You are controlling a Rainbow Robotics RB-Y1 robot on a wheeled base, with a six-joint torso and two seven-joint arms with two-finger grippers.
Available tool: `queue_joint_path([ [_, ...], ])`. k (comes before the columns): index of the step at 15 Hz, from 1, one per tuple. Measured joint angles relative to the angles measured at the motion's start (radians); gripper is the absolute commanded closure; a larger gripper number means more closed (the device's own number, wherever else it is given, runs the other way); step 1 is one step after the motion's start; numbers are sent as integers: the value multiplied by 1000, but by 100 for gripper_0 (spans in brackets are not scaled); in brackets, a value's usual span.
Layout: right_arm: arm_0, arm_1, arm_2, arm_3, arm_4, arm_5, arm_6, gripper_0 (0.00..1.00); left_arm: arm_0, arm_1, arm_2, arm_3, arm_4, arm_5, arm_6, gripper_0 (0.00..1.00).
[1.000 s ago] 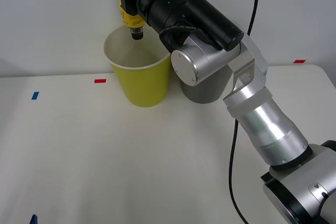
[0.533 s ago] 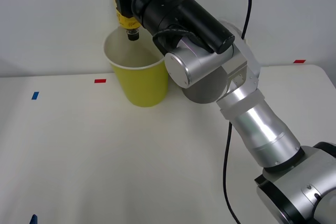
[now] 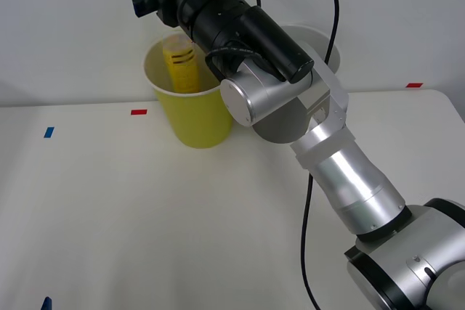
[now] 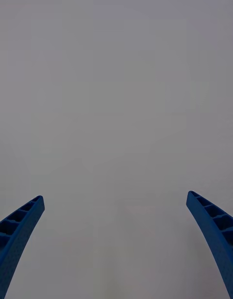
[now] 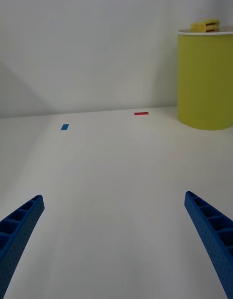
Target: Put cans in the gray bin and PET bottles in the light green bin.
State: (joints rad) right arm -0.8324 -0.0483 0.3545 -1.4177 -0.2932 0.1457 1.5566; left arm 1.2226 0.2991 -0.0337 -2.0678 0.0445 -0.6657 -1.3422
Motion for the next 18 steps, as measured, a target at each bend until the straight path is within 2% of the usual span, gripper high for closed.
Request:
queue_joint_path([
  [6,5,-12,2,-9,-4,0,-5,1,0,0,0,0,0,0,0,0],
  [8,28,-26,3,-63,-8,33,-10,1,0,0,0,0,0,0,0,0],
  [13,128,-63,-49,-371,-15,384,-20,1,0,0,0,0,0,0,0,0],
  [18,278,-162,-70,-580,-52,424,-64,1,0,0,0,0,0,0,0,0],
])
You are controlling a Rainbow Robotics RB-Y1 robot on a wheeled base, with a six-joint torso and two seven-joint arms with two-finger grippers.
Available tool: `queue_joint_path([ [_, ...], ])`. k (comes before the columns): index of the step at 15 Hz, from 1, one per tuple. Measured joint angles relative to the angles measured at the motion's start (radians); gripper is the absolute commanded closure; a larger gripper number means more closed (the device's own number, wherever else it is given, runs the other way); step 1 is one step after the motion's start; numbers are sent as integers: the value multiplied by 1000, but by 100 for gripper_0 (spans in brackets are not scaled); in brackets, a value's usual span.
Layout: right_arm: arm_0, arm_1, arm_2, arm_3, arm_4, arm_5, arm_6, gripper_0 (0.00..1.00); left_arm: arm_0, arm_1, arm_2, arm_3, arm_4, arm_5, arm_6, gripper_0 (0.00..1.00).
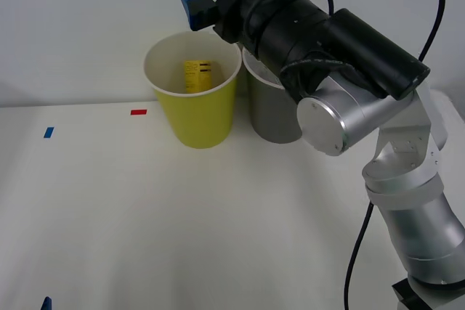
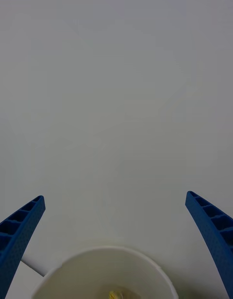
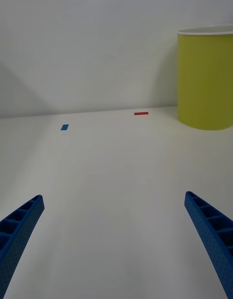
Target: Put cans in the gray bin and PET bottles in the light green bin.
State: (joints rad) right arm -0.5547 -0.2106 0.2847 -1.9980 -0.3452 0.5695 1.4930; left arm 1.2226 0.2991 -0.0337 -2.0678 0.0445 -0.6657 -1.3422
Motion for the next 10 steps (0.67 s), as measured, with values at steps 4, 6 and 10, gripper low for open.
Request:
queue_joint_path([
  [4,128,-121,-39,-224,-17,69,-101,1,0,0,0,0,0,0,0,0],
  [6,223,-186,-77,-342,-22,104,-160,1,0,0,0,0,0,0,0,0],
  [10,461,-248,-194,-503,-26,110,-206,1,0,0,0,0,0,0,0,0],
])
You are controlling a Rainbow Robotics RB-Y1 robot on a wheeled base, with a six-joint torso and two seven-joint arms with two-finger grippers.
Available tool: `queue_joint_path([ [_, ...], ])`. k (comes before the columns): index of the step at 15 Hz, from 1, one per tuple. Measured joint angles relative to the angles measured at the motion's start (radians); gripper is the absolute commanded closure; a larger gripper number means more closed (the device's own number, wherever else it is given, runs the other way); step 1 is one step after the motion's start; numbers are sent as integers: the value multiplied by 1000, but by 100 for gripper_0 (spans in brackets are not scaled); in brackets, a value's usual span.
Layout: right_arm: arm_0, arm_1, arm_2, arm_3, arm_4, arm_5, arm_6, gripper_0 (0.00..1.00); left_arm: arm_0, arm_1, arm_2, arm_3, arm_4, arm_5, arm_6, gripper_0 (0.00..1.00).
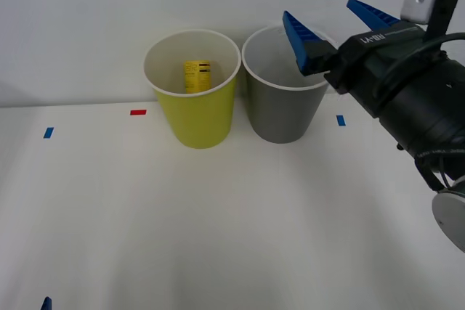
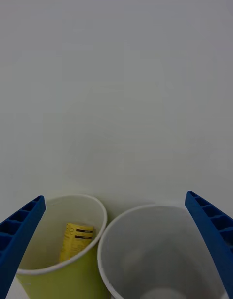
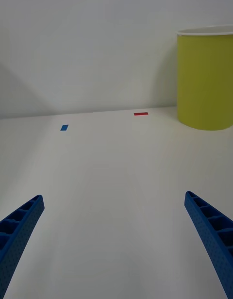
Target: Put cans in the gray bin and PET bottles in the light green bin.
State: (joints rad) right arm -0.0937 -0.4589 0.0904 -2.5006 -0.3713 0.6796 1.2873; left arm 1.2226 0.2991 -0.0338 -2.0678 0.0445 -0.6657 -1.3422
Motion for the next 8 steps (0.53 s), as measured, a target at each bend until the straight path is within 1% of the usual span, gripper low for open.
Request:
queue_joint_path([
  [2,104,-6,-52,-49,-3,-13,-1,1,0,0,0,0,0,0,0,0],
  [4,187,-7,-78,-94,4,-26,2,1,0,0,0,0,0,0,0,0],
  [7,307,39,-60,-115,137,-32,-2,1,0,0,0,0,0,0,0,0],
  [8,334,50,-51,-117,166,-43,-3,0,0,0,0,0,0,0,0,0],
])
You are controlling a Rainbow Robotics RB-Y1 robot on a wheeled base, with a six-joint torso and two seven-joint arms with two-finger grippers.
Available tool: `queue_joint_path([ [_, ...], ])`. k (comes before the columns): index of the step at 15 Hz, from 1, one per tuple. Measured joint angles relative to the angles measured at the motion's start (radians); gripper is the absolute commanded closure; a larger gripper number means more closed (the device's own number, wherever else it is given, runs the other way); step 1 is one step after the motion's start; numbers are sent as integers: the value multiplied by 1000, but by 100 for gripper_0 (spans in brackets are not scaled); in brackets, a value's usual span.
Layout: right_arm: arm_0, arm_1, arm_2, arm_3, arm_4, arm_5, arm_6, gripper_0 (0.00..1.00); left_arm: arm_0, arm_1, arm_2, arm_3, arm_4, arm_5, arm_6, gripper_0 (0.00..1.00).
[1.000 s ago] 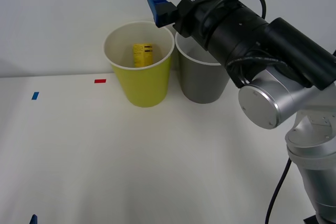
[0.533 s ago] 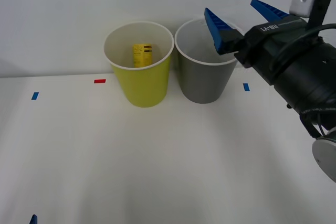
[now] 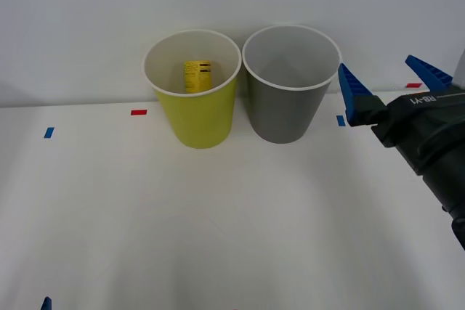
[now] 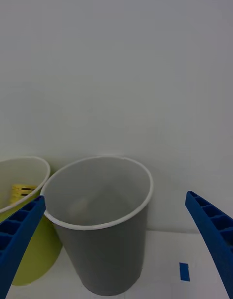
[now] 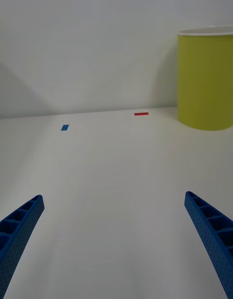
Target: Put cans in the gray bin and PET bottles in the light green bin.
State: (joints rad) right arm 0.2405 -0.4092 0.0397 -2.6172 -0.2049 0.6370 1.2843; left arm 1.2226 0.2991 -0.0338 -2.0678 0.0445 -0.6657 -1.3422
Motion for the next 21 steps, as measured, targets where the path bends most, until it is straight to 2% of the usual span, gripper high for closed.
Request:
queue_joint_path([
  [3,84,15,44,1,121,-86,-10,1,0,0,0,0,0,0,0,0],
  [7,207,22,73,119,142,-441,-12,1,0,0,0,0,0,0,0,0],
  [12,383,58,100,264,213,-719,-3,1,0,0,0,0,0,0,0,0],
  [17,567,57,102,282,246,-872,19,0,0,0,0,0,0,0,0,0],
  [21,684,81,103,282,266,-909,118,0,0,0,0,0,0,0,0,0],
])
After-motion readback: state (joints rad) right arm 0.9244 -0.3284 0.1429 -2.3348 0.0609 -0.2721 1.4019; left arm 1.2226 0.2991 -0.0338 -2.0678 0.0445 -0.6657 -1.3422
